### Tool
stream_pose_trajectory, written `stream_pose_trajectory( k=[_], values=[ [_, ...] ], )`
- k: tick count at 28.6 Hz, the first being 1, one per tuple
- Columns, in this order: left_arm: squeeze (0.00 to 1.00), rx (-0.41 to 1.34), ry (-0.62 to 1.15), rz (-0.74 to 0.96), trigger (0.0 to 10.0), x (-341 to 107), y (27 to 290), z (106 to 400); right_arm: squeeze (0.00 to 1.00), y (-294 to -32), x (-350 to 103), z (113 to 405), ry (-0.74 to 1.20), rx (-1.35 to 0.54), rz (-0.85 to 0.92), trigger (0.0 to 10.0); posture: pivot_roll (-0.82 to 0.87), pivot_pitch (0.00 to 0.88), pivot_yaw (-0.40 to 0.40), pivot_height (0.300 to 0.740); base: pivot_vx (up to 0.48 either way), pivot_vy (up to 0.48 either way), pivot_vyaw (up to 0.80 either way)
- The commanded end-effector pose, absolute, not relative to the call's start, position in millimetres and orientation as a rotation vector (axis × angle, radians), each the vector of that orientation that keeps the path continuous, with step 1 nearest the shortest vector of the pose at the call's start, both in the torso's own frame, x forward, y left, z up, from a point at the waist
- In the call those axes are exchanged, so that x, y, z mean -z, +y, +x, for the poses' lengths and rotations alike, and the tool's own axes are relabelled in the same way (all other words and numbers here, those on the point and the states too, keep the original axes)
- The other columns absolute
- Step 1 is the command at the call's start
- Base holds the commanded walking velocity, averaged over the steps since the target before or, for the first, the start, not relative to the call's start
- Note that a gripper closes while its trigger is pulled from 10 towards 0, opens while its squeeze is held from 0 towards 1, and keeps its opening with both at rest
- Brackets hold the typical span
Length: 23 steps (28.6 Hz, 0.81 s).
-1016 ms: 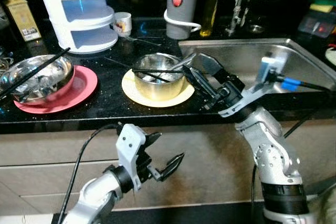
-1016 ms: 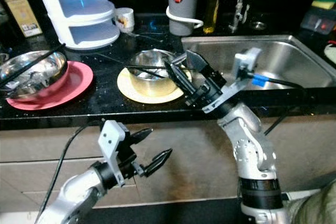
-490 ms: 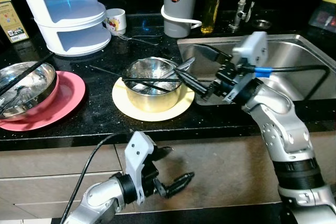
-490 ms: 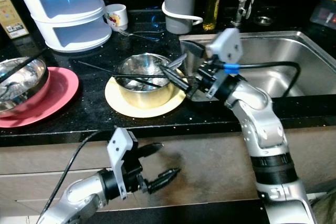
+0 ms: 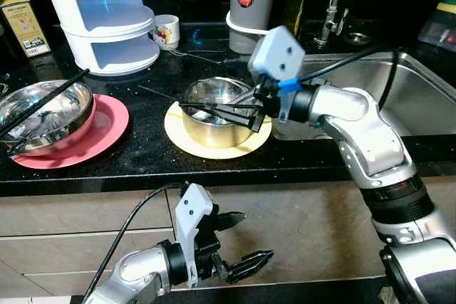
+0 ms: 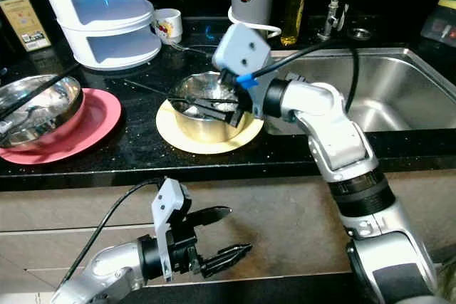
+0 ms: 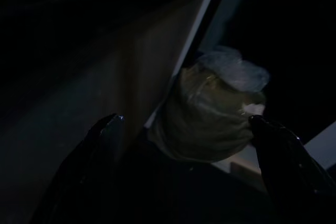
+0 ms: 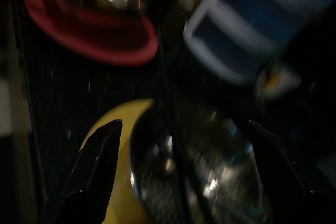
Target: Kitchen organization
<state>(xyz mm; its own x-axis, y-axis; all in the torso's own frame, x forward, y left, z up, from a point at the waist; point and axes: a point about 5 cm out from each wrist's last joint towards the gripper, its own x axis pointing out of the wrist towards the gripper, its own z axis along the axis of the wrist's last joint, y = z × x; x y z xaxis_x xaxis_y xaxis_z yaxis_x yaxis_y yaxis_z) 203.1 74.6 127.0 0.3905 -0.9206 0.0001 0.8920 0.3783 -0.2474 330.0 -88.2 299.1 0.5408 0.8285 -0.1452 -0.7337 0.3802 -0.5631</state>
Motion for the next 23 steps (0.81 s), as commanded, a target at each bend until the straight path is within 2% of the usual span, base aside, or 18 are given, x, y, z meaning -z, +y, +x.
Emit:
stream_pose_trajectory(
  k=[1,5,6,10,16,19,23],
  values=[
    [0.00,1.177,0.154,-0.233,10.0,-128,75,204,0.00,-88,-294,336,-0.079,-0.974,-0.637,10.0,0.02,0.033,-0.029,0.740,0.000,0.000,0.00],
    [0.00,1.180,0.156,-0.235,10.0,-128,75,205,0.00,-88,-300,345,-0.033,-0.934,-0.570,10.0,0.02,0.032,-0.032,0.740,0.000,0.000,0.00],
    [0.00,1.182,0.157,-0.239,10.0,-128,74,205,0.00,-94,-299,353,0.045,-0.874,-0.555,10.0,0.02,0.032,-0.037,0.740,0.000,0.000,0.00],
    [0.00,1.185,0.158,-0.244,10.0,-128,74,206,0.00,-100,-296,362,0.093,-0.808,-0.565,10.0,0.02,0.034,-0.039,0.740,0.000,0.000,0.00],
    [0.00,1.189,0.161,-0.246,10.0,-128,72,206,0.00,-97,-295,358,0.092,-0.853,-0.713,10.0,0.01,0.032,-0.046,0.740,0.000,0.000,0.00],
    [0.00,1.188,0.161,-0.248,10.0,-128,72,206,0.00,-99,-291,360,0.120,-0.818,-0.783,10.0,0.01,0.031,-0.048,0.740,0.000,0.000,0.00],
    [0.00,1.190,0.162,-0.253,10.0,-127,71,206,0.00,-98,-292,363,0.131,-0.806,-0.795,10.0,0.01,0.026,-0.049,0.740,0.000,0.000,0.00]
  ],
)
